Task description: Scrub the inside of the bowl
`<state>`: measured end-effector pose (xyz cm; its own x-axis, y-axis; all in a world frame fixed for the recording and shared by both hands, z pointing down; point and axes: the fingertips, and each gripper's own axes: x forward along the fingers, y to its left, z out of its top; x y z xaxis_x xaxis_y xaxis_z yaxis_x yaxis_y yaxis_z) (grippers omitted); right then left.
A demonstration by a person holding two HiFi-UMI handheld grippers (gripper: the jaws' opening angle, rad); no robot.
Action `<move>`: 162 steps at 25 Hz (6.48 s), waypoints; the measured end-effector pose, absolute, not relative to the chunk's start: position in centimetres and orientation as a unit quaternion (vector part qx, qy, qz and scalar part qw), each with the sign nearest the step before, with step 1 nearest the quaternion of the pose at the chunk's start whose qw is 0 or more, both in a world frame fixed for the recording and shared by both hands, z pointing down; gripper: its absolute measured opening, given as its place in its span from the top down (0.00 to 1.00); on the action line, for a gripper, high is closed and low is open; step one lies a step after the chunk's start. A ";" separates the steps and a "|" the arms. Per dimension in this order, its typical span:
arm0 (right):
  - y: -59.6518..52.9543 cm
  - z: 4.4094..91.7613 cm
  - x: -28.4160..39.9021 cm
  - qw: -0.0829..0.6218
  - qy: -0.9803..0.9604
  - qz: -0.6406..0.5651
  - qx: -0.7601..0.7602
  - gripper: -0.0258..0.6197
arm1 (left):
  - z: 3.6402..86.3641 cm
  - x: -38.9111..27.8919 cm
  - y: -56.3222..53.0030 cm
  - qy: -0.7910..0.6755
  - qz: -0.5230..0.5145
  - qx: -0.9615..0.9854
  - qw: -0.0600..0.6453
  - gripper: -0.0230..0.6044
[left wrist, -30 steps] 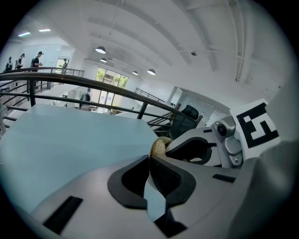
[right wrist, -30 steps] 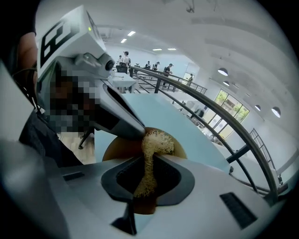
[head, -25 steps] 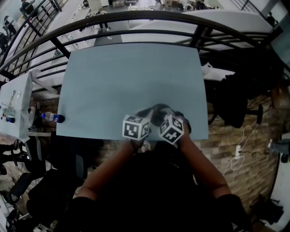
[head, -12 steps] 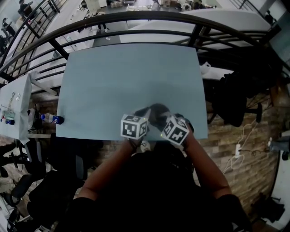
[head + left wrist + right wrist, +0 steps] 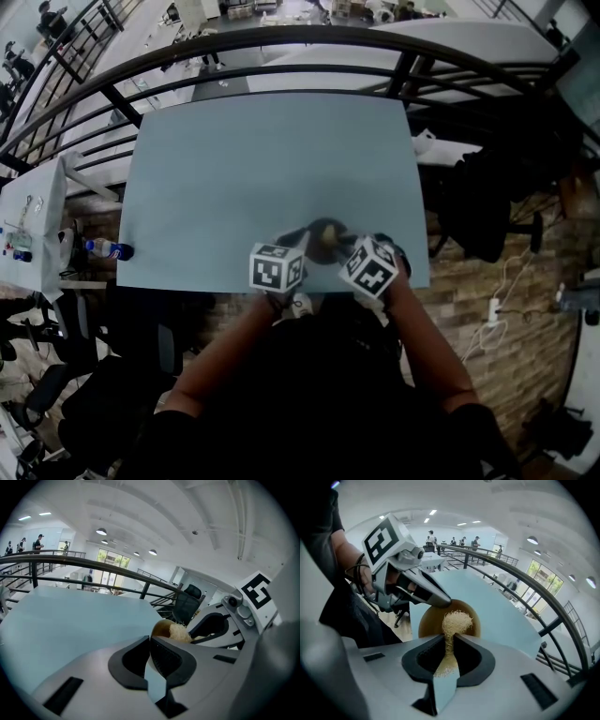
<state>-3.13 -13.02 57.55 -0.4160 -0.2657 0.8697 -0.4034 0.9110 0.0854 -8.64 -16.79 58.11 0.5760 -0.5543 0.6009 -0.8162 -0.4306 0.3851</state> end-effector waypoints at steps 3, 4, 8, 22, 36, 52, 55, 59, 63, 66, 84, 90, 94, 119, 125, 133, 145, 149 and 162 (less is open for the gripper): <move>-14.5 57.6 -2.4 0.502 -0.828 0.069 0.238 0.86 | 58.4 -8.3 -16.3 -0.413 0.195 0.821 0.342 0.95; -14.8 57.7 -2.3 0.502 -0.827 0.073 0.243 0.86 | 58.5 -8.1 -16.2 -0.410 0.194 0.821 0.346 0.95; -15.0 58.3 -3.0 0.499 -0.828 0.068 0.246 0.86 | 58.2 -7.1 -15.8 -0.399 0.187 0.824 0.356 0.95; -11.1 59.4 -6.9 0.488 -0.861 0.083 0.120 0.86 | 56.2 -7.4 -17.0 -0.417 0.190 0.845 0.276 0.95; -8.7 54.9 -6.3 0.390 -0.907 0.139 0.071 0.86 | 57.3 -8.5 -17.7 -0.425 0.184 0.837 0.292 0.95; -13.8 50.7 0.3 0.272 -0.927 0.170 0.194 0.86 | 61.0 -9.7 -17.7 -0.344 0.005 0.760 0.551 0.95; -13.9 50.7 0.5 0.271 -0.926 0.173 0.196 0.86 | 60.7 -9.7 -17.7 -0.326 -0.027 0.757 0.566 0.95; -13.9 50.4 0.3 0.261 -0.930 0.174 0.193 0.86 | 60.2 -9.3 -17.5 -0.284 -0.075 0.747 0.596 0.95; -13.7 49.5 -0.2 0.244 -0.938 0.174 0.176 0.86 | 58.4 -8.1 -16.7 -0.222 -0.132 0.743 0.617 0.95; -13.5 48.9 -0.5 0.233 -0.942 0.175 0.164 0.86 | 57.7 -7.5 -15.7 -0.191 -0.143 0.736 0.634 0.95; -13.4 44.4 -2.9 0.156 -0.965 0.194 0.081 0.86 | 50.3 -7.7 -13.3 -0.028 -0.249 0.771 0.585 0.95; -13.2 45.5 -4.2 0.168 -0.964 0.192 0.081 0.86 | 47.6 -7.1 -12.4 0.016 -0.273 0.770 0.577 0.95; -12.2 46.5 -4.8 0.189 -0.961 0.189 0.070 0.86 | 46.3 -7.2 -13.3 0.009 -0.294 0.763 0.575 0.95; -6.3 44.6 -7.9 0.170 -0.966 0.193 0.006 0.86 | 46.5 -9.3 -17.5 -0.101 -0.333 0.743 0.572 0.95; -6.1 41.4 -7.8 0.149 -0.975 0.166 0.010 0.86 | 47.0 -10.1 -17.1 -0.089 -0.339 0.736 0.579 0.95; -8.7 36.8 -6.5 0.106 -0.985 0.130 0.052 0.86 | 47.8 -8.8 -15.6 -0.074 -0.320 0.741 0.586 0.95; -13.0 34.8 -4.6 0.086 -0.982 0.117 0.124 0.86 | 46.6 -8.5 -14.5 -0.038 -0.310 0.761 0.569 0.95; -14.8 35.7 -4.5 0.090 -0.978 0.130 0.139 0.86 | 45.8 -8.1 -14.0 -0.019 -0.320 0.764 0.561 0.95; -14.0 41.0 -4.8 0.112 -0.965 0.189 0.143 0.86 | 44.6 -9.9 -15.9 -0.047 -0.377 0.758 0.531 0.95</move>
<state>-4.77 -13.99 41.04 -0.9341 -0.2338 0.2697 -0.3182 0.8878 -0.3324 -9.88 -15.93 44.56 0.7115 -0.4710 -0.5214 0.3290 -0.4323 0.8395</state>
